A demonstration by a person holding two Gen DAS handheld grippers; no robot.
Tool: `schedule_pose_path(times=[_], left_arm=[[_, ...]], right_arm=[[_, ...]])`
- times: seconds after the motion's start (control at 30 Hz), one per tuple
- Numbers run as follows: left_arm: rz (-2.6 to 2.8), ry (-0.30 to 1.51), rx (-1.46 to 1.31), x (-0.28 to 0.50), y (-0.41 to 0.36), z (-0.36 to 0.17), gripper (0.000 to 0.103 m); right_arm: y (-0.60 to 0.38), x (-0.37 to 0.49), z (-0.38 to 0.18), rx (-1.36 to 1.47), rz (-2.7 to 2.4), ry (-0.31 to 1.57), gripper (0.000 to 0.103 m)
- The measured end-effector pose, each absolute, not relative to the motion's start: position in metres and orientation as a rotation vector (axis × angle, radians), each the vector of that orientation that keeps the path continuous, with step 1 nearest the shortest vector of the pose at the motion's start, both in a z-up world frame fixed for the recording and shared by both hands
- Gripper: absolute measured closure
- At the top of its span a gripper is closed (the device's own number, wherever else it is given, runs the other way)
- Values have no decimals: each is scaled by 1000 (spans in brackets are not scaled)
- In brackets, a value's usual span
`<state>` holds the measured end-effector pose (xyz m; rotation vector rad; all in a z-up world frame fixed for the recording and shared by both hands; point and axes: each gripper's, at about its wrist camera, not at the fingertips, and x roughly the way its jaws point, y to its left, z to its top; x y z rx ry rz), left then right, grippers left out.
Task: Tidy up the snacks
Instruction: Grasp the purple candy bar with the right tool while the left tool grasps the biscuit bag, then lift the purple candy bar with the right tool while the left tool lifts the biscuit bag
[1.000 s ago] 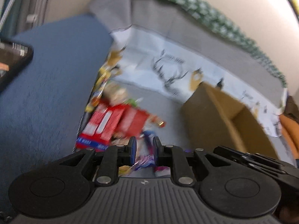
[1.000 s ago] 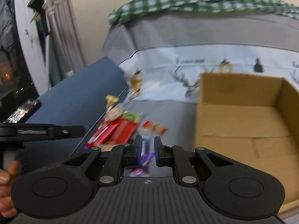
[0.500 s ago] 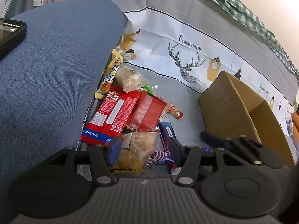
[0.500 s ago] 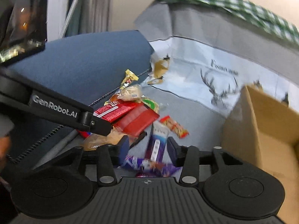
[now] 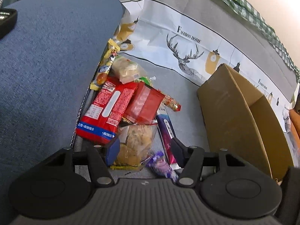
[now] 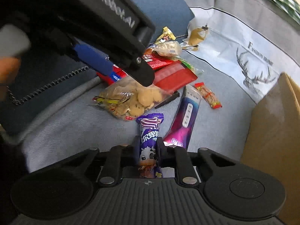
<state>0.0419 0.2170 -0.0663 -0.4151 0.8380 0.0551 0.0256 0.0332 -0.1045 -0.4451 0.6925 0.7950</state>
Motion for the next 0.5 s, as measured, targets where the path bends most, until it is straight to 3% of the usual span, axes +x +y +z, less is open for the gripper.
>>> schedule_pose_path(times=[0.3, 0.5], left_arm=[[71, 921, -414, 55, 213, -78, 26], [128, 979, -349, 68, 208, -92, 25]], right_arm=[[5, 7, -97, -272, 800, 822, 87], [8, 8, -108, -297, 805, 867, 84]])
